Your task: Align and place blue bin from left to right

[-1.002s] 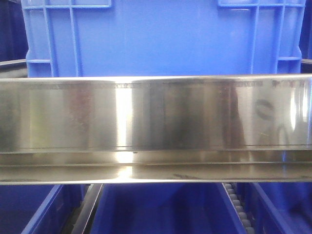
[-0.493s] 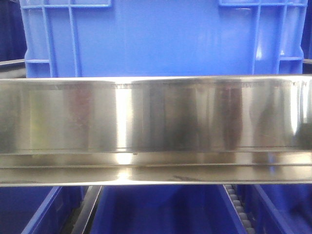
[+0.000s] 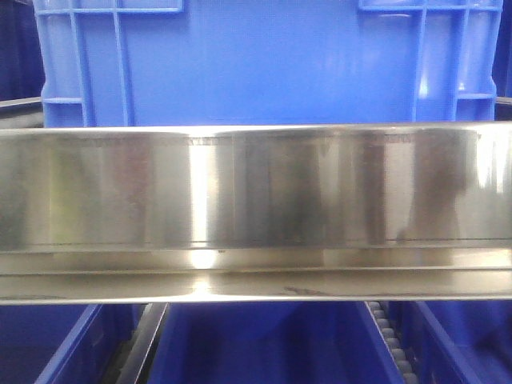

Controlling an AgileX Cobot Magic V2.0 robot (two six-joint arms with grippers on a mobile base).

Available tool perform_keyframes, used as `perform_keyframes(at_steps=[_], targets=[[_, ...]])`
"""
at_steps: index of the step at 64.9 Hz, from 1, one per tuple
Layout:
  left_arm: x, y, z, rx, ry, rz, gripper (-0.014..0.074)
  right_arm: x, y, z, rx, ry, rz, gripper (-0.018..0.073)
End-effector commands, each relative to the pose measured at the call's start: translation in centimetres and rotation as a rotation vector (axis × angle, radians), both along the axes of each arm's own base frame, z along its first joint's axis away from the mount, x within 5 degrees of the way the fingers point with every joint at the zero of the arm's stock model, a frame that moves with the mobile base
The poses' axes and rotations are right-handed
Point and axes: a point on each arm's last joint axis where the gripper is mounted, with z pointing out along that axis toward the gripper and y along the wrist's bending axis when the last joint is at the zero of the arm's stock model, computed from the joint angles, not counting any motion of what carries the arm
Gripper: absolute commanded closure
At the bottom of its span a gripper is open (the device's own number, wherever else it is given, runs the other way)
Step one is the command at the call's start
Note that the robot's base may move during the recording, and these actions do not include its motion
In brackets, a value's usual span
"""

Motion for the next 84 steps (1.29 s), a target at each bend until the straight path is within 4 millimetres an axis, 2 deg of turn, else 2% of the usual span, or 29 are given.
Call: perform_keyframes(at_steps=[1,3,6,15,21,29,35,40,44,54,69,70,76,84], targets=[[1.0,-0.3,0.6,0.006,0.029,-0.034,0.0132,0.4,0.0,0.3,0.0,0.011,0.0,0.0602],[1.3,-0.4,0.7,0.007,0.043,-0.047,0.0129,0.5,-0.1,0.3,0.0,0.014,0.0,0.0579],[1.8,-0.6,0.9,0.009,0.057,-0.078,0.013,0.5,-0.1,0.3,0.001,0.016,0.0,0.0494],[2.9,-1.3,1.2,0.013,0.083,-0.141,0.0129,0.5,-0.1,0.3,0.001,0.016,0.0,0.014],[3.8,-1.8,1.5,0.009,0.103,-0.182,0.0129,0.5,-0.1,0.3,0.001,0.02,0.0,-0.0016],[5.2,-2.9,1.7,0.003,0.162,-0.249,0.0122,0.5,-0.1,0.3,0.001,0.018,0.0,-0.0003],[6.6,-4.2,2.4,0.021,0.226,-0.312,0.0055,0.8,0.0,0.8,0.004,0.029,0.012,-0.0003],[7.7,-5.4,3.5,0.043,0.28,-0.366,-0.0007,1.4,0.1,1.8,0.012,0.053,0.053,-0.0003],[8.8,-6.5,4.4,0.06,0.328,-0.398,-0.0004,2.1,0.2,2.9,0.014,0.082,0.097,-0.0003],[12.4,-8.8,6.9,0.092,0.434,-0.417,-0.0004,6.1,1.2,6.2,0.006,0.263,0.221,-0.0001],[17.4,-11.0,9.0,0.079,0.564,-0.361,-0.0003,12.8,3.2,10.7,-0.023,0.52,0.311,-0.0001],[17.7,-11.0,9.0,0.081,0.58,-0.351,-0.0003,13.8,3.3,10.7,-0.024,0.551,0.312,-0.0001],[19.6,-11.4,9.2,0.069,0.642,-0.273,-0.0003,16.4,3.8,11.6,-0.034,0.674,0.317,-0.0001],[22.0,-11.9,8.4,0.093,0.749,-0.187,-0.0003,20.3,4.5,11.8,-0.022,0.814,0.317,-0.0001]])
